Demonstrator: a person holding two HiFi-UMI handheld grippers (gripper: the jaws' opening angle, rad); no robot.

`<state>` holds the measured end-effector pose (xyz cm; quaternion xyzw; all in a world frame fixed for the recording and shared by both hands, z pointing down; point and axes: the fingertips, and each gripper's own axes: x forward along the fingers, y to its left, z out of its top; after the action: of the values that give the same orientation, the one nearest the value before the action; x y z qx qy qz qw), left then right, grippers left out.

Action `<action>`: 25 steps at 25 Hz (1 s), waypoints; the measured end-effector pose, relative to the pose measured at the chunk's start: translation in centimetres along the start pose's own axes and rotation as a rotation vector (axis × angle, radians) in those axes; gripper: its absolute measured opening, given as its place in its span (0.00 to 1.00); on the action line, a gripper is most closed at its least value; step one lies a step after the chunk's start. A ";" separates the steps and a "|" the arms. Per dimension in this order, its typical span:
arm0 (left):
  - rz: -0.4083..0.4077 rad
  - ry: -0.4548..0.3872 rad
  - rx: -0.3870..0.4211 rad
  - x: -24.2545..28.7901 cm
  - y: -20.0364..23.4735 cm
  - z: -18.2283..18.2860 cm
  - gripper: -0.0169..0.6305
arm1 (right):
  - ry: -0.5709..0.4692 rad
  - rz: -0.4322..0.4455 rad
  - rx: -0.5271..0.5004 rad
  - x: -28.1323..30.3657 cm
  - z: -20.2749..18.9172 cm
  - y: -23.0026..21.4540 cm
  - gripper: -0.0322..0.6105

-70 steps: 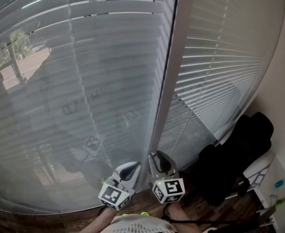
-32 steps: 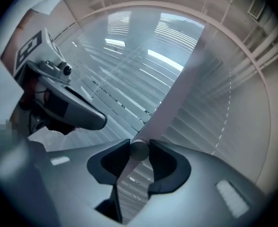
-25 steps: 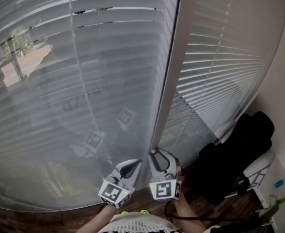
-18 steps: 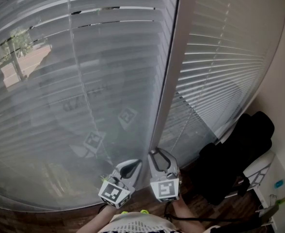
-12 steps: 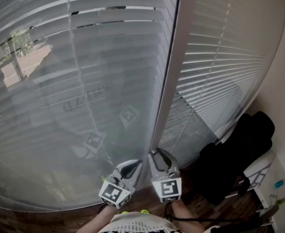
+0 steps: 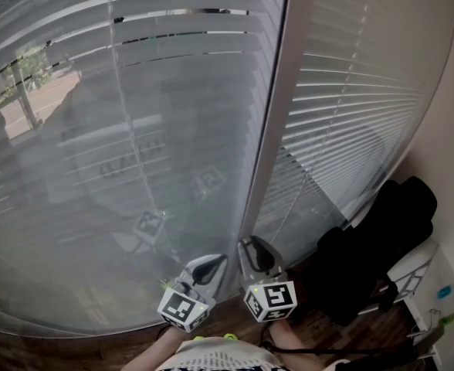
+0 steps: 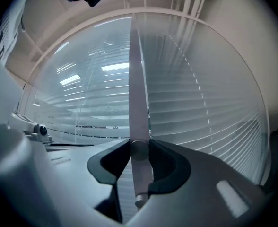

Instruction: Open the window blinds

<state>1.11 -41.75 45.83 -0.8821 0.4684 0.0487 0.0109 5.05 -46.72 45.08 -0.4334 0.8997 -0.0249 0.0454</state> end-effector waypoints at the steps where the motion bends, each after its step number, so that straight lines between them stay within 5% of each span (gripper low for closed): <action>1: -0.004 -0.004 0.000 0.0 0.0 0.0 0.01 | -0.003 -0.003 0.018 0.0 0.0 0.0 0.26; 6: -0.022 -0.012 0.011 0.1 -0.1 -0.1 0.01 | -0.014 -0.006 0.115 0.0 0.0 -0.2 0.26; 11: -0.020 -0.012 0.003 0.0 0.0 -0.1 0.01 | -0.010 0.003 0.048 0.1 -0.1 -0.1 0.26; 17: -0.025 -0.020 0.003 0.1 0.0 -0.1 0.01 | 0.026 0.047 -0.351 0.0 0.8 0.7 0.30; 25: -0.017 -0.023 -0.003 0.1 0.1 0.0 0.01 | 0.112 0.042 -0.724 0.3 -0.1 1.6 0.31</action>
<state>1.12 -41.88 45.82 -0.8854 0.4607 0.0595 0.0156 3.60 -46.00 44.99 -0.4010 0.8600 0.2722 -0.1597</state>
